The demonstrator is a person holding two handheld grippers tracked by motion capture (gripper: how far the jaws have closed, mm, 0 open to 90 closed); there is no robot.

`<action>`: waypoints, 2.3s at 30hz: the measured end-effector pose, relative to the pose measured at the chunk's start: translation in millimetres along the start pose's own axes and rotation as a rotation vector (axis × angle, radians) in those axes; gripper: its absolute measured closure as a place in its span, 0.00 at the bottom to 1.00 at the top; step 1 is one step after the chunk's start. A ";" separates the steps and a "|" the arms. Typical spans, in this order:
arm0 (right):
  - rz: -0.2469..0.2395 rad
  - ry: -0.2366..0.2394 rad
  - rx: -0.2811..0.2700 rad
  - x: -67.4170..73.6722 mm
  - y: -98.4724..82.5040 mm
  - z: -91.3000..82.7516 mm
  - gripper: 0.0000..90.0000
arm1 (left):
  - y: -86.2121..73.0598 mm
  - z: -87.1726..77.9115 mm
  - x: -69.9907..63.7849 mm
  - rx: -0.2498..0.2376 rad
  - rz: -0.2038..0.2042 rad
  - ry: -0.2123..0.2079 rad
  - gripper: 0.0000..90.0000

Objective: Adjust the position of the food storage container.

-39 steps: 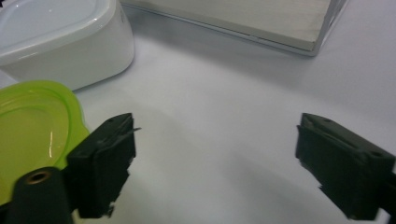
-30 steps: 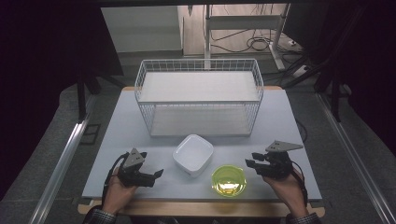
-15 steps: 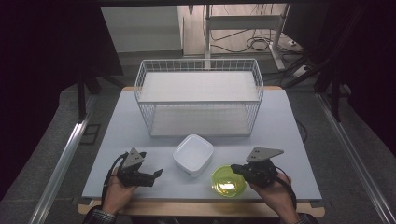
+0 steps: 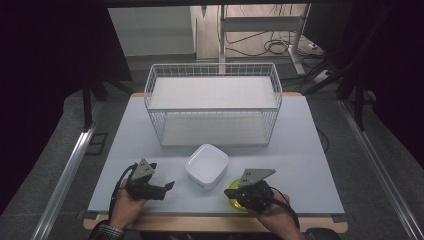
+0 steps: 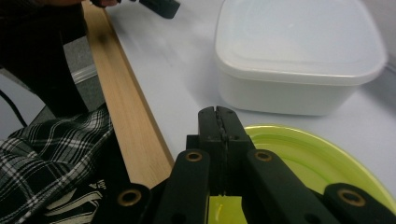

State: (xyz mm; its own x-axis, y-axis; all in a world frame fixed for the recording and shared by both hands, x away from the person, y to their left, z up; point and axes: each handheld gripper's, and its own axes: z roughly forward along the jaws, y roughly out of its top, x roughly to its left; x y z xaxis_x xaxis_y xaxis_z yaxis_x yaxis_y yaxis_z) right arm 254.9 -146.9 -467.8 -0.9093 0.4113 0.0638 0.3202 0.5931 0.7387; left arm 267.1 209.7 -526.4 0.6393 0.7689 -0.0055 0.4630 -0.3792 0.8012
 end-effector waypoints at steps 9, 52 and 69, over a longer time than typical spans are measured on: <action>-0.025 0.021 0.037 9.0 0.9 14.4 0.99 | 0.1 1.1 -0.8 0.008 0.003 0.004 0.08; 0.167 -0.179 0.060 -67.1 -53.6 -72.7 1.00 | -0.3 1.8 -1.6 0.030 0.004 0.014 0.07; 0.162 -0.205 0.049 -61.5 -52.0 -72.5 1.00 | -0.3 2.8 -2.3 0.039 0.005 0.015 0.07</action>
State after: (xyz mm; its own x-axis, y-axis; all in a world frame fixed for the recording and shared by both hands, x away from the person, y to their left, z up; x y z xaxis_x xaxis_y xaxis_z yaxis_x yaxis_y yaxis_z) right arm 274.9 -253.2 -461.5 -0.7737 0.6324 0.0375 0.4743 0.5390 0.6961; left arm 267.2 206.5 -528.3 0.6321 0.7749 0.0076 0.4839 -0.4024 0.7772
